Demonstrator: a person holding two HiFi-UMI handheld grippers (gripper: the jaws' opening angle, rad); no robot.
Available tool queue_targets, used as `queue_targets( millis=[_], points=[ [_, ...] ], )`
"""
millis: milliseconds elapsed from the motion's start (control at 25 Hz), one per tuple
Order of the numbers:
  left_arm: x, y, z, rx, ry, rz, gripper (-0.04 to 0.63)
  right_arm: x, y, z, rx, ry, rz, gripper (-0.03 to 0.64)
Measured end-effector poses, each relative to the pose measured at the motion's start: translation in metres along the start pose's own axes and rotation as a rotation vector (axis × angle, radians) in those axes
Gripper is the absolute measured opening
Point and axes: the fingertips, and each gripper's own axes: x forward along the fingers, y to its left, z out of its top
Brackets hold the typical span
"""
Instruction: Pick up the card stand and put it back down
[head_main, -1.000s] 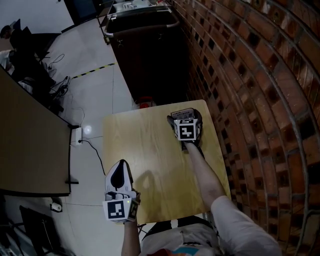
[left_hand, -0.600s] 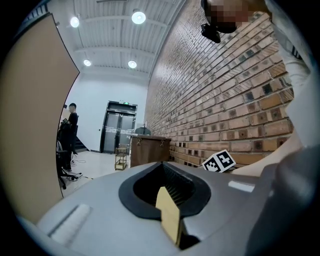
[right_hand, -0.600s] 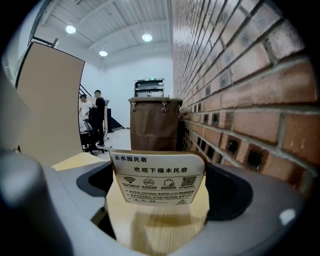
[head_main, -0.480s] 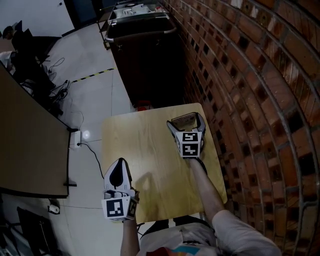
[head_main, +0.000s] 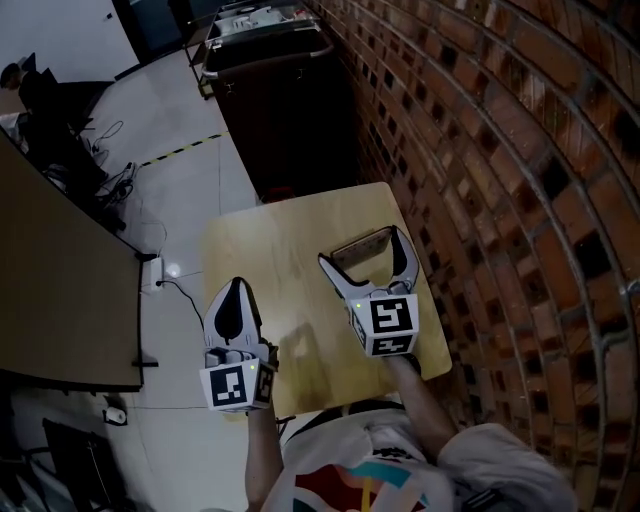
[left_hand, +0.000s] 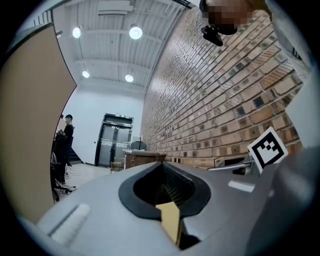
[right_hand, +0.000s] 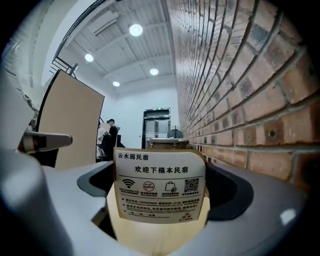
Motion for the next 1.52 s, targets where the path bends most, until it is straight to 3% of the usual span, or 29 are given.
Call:
queue_targets(
  millis=[480, 720, 1520],
  points=[
    [-0.006, -0.013, 0.02, 0.019, -0.057, -0.023, 0.003, -0.029, 0.007, 0.03, -0.001, -0.068, 0.012, 0.546],
    [-0.011, -0.012, 0.025, 0.084, -0.047, 0.009, 0.005, -0.033, 0.01, 0.034, -0.004, -0.074, 0.011, 0.546],
    [-0.022, -0.007, 0.027, 0.08, -0.044, 0.037, 0.005, -0.048, 0.008, 0.033, 0.004, -0.07, -0.008, 0.546]
  ],
)
